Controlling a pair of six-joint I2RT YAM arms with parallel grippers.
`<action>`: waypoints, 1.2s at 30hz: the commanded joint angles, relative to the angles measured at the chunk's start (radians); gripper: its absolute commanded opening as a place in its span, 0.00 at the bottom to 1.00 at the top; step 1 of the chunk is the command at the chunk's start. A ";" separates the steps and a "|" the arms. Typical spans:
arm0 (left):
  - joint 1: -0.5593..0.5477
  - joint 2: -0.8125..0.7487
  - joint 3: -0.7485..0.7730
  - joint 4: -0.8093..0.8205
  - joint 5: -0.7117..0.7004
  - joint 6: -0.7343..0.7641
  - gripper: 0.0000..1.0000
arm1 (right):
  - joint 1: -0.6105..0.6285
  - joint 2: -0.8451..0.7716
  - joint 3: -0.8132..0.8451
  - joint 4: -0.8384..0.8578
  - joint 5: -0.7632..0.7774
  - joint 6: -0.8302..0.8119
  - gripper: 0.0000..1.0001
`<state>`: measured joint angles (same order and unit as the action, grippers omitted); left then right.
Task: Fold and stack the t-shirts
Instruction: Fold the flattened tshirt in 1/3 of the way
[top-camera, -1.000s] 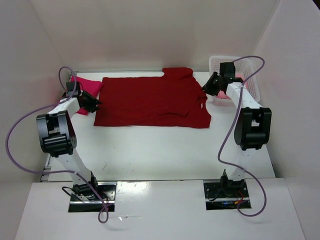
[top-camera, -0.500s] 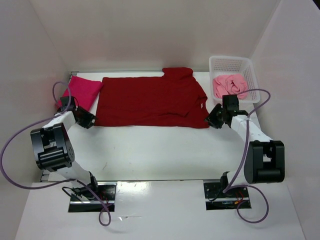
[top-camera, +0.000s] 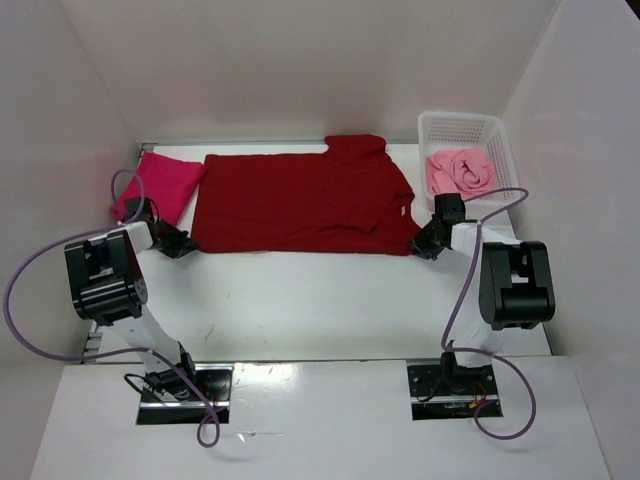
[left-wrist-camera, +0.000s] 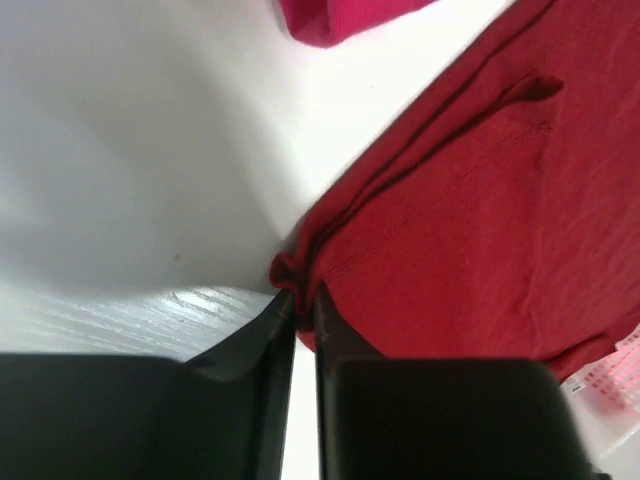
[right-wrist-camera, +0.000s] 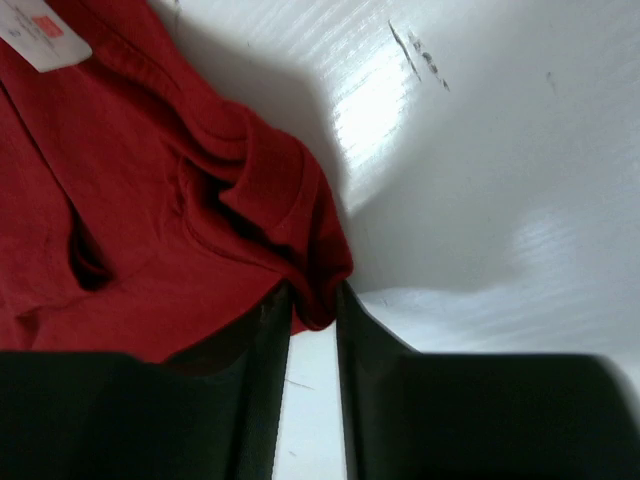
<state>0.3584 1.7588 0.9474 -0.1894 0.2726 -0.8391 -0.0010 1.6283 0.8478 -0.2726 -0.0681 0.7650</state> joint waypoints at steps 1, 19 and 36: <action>-0.003 0.031 0.010 0.022 -0.021 0.018 0.15 | -0.002 0.041 0.022 0.067 0.066 0.046 0.28; 0.114 -0.197 -0.180 -0.205 0.028 0.097 0.00 | -0.134 -0.510 -0.248 -0.227 -0.099 0.141 0.00; -0.115 -0.476 -0.091 -0.164 0.099 0.058 0.32 | 0.079 -0.380 -0.027 -0.157 -0.147 0.000 0.00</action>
<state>0.3458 1.3041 0.8646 -0.4305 0.3336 -0.7479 0.0128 1.1725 0.7692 -0.5114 -0.2092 0.8177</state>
